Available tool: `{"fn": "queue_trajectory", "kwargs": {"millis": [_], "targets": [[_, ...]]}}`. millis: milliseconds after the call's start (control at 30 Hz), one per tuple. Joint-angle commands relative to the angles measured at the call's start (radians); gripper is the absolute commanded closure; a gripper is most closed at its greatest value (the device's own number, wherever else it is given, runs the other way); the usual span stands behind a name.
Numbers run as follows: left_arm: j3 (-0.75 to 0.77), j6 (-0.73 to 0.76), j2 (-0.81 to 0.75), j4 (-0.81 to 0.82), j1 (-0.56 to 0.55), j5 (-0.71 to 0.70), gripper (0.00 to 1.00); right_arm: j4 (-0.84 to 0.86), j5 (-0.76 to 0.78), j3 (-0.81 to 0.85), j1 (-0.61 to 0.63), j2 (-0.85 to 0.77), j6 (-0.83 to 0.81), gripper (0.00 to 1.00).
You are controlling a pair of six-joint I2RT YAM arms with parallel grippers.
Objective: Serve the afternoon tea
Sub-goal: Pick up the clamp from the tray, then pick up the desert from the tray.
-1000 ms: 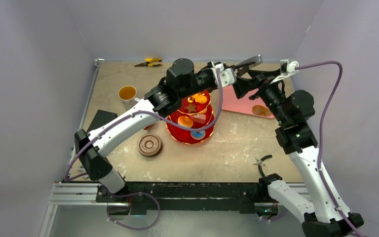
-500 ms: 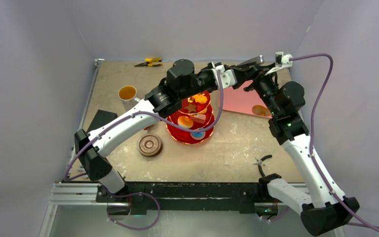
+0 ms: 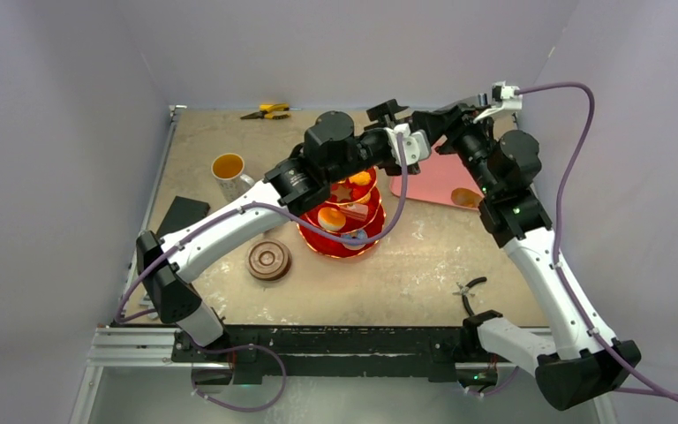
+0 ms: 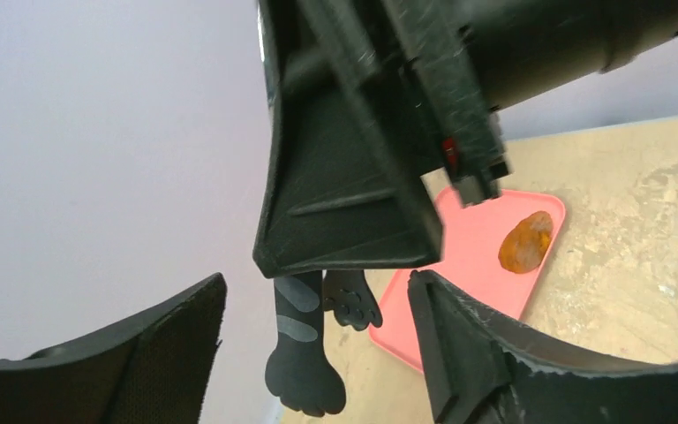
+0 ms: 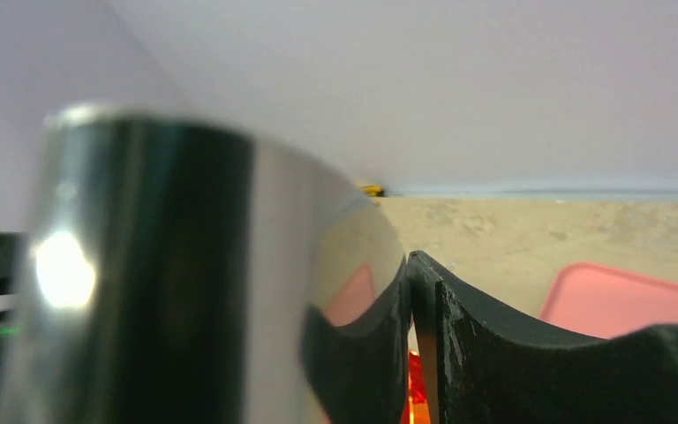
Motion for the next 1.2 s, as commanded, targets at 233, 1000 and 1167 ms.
{"fn": "queue_trajectory", "kwargs": {"millis": [233, 1000, 1167], "targets": [[0.011, -0.024, -0.049, -0.074, -0.020, -0.033, 0.12, 0.184, 0.339, -0.198, -0.015, -0.056, -0.170, 0.40], [0.202, -0.348, -0.045, -0.327, 0.192, -0.100, 0.09, 0.717, 0.569, -0.569, -0.230, 0.234, -0.319, 0.34], [0.207, -0.353, -0.050, -0.327, 0.200, -0.108, 0.09, 0.731, 0.575, -0.579, -0.232, 0.298, -0.324, 0.35]]}}
